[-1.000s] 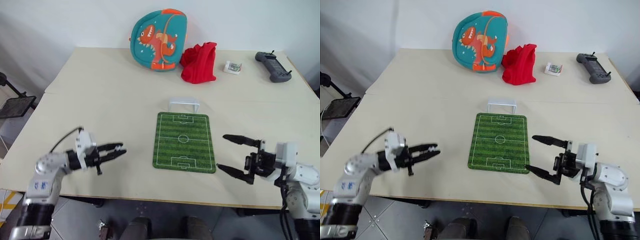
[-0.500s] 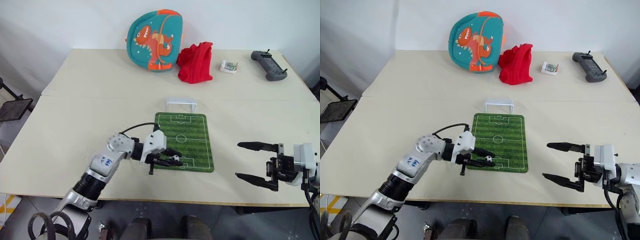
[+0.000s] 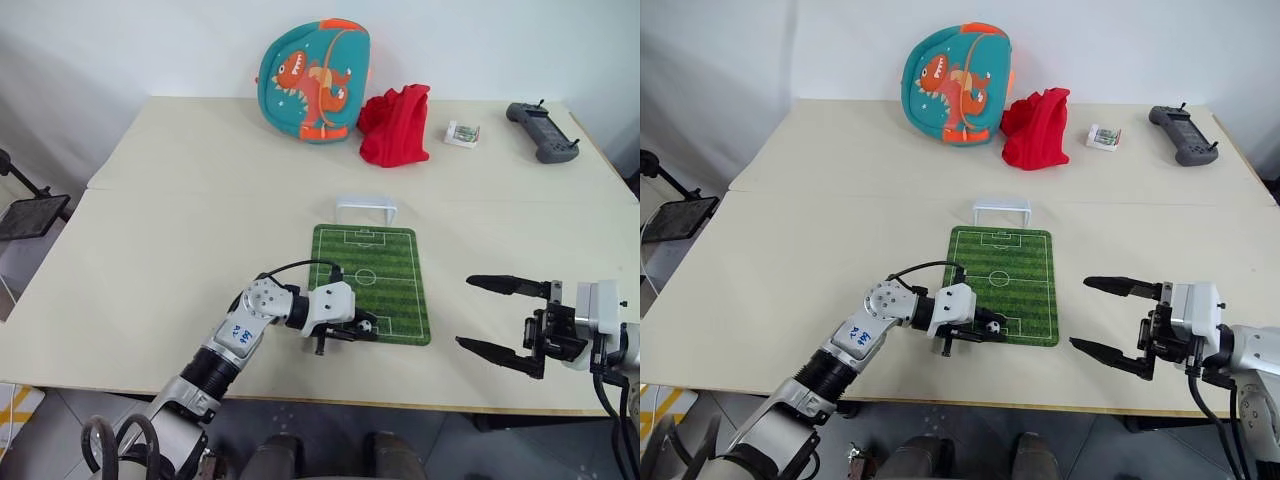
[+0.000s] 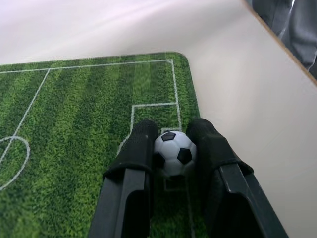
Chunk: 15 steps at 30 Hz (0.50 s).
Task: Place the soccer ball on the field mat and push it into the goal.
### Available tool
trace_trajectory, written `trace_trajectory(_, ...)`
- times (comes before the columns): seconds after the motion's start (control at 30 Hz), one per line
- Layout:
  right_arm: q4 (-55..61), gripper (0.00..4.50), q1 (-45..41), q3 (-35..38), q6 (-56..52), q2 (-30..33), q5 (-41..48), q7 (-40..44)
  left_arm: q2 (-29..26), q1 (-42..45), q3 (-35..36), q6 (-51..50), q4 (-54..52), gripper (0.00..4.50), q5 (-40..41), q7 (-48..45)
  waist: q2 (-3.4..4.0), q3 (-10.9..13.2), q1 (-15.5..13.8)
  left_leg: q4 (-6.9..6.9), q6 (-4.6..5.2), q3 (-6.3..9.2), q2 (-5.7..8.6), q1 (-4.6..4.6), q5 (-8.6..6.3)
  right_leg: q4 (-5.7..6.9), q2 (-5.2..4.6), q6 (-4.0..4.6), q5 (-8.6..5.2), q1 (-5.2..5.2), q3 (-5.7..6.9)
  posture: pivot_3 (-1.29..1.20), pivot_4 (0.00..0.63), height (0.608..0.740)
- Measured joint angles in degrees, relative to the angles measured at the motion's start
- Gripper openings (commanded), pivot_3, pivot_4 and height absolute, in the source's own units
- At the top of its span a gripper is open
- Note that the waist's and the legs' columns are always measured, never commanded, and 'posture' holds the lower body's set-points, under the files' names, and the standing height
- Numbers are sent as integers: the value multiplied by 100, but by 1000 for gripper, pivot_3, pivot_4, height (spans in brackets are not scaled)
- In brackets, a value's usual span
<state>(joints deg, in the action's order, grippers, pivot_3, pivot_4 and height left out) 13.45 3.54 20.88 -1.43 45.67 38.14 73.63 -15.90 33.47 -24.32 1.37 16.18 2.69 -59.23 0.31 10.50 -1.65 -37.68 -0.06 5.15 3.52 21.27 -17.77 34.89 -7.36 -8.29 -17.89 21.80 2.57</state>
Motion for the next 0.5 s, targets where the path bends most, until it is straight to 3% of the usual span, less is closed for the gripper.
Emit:
trace_trajectory(0.07,0,4500,-18,0,-16,0,7,-26,62,0,5,27,33,877,-38,46,-1,1,-6,-1,1,0,1,1,0,-1,-1,-1,1,0,1,0,150,740)
trace_trajectory(0.17,0,4500,-19,0,-25,-1,12,-53,107,3,30,31,50,1806,-55,42,-1,0,-3,-1,2,0,2,1,0,0,-1,-2,1,-1,1,0,150,740)
trace_trajectory(0.5,-21,4500,12,-1,-18,-81,20,-20,98,3,115,133,36,1806,-39,-143,-1,0,1,-2,2,1,1,0,0,3,-1,-2,1,-1,1,0,150,740)
